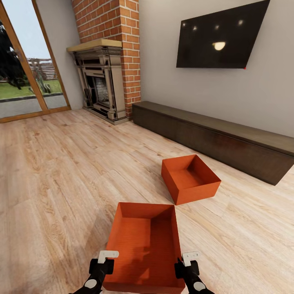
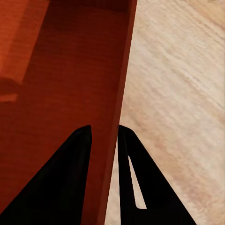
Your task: Move the two storage containers from the living room to the garage. In the garage, place one container on the floor and stack the other container on top of it (either order is fine).
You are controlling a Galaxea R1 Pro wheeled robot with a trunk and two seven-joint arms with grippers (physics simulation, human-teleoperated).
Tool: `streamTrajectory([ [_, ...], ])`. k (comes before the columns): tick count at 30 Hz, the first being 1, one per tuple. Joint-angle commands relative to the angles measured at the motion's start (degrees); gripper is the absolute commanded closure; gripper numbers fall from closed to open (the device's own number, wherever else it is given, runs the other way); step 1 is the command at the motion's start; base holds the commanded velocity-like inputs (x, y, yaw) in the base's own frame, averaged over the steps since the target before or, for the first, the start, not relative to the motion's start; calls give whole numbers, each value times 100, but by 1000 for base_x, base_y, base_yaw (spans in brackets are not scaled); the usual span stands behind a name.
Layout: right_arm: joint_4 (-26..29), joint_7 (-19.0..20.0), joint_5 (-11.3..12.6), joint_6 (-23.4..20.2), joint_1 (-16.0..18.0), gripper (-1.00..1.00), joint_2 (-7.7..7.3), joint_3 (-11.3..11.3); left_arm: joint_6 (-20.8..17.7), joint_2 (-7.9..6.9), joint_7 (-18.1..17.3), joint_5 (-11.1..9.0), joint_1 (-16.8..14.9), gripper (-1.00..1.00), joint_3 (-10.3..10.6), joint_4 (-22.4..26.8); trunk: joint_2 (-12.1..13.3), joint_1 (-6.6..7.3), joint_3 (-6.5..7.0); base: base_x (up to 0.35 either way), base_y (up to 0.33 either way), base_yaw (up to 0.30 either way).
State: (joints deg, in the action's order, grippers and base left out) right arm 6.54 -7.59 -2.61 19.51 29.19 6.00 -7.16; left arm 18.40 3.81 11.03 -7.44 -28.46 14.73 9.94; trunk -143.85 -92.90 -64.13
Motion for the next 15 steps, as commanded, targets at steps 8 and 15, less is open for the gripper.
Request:
streamTrajectory([
  [8,-3,-84,15,18,4,100,-2,68,15,-3,57,-39,-2,100,37,-1,-2,1,-4,0,0,0],
  [15,-3,-80,15,18,-1,100,-2,74,22,2,57,-39,-2,100,38,-1,-2,1,-4,0,0,0],
])
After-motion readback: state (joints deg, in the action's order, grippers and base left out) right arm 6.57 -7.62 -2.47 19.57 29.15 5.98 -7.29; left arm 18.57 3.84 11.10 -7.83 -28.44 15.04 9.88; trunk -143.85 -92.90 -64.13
